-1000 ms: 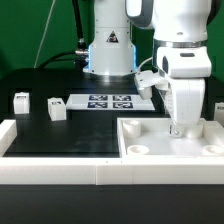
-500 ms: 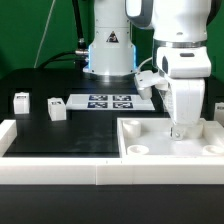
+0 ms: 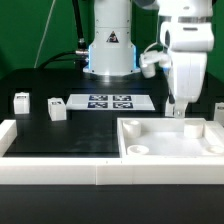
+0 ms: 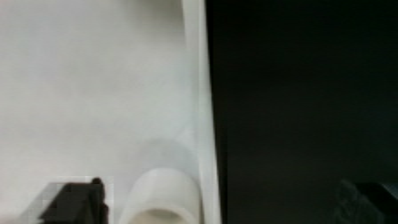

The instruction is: Assemble one leg

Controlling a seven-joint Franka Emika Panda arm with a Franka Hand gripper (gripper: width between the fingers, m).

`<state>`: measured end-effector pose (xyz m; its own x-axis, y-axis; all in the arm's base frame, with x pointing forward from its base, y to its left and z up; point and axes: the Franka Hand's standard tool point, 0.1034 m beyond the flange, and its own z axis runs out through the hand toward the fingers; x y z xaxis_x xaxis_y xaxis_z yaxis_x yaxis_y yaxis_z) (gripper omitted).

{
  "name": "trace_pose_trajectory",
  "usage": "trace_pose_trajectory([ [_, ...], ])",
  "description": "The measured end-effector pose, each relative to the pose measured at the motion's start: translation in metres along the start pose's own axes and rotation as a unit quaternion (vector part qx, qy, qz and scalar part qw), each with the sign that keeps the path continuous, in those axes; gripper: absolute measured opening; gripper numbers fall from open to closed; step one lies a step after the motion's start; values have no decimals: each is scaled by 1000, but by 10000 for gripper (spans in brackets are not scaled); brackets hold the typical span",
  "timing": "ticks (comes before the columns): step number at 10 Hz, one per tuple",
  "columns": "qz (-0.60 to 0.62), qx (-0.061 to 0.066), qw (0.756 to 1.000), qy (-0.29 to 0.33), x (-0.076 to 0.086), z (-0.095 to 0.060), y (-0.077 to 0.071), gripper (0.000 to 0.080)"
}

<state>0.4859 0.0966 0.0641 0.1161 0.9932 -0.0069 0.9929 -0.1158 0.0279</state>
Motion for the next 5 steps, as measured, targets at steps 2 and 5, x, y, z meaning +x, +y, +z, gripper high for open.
trace_pose_trajectory([
  [2,9,-1,1000,1,0,-2,-1,649],
  [5,120,1,993,2,1,-1,-1,649],
])
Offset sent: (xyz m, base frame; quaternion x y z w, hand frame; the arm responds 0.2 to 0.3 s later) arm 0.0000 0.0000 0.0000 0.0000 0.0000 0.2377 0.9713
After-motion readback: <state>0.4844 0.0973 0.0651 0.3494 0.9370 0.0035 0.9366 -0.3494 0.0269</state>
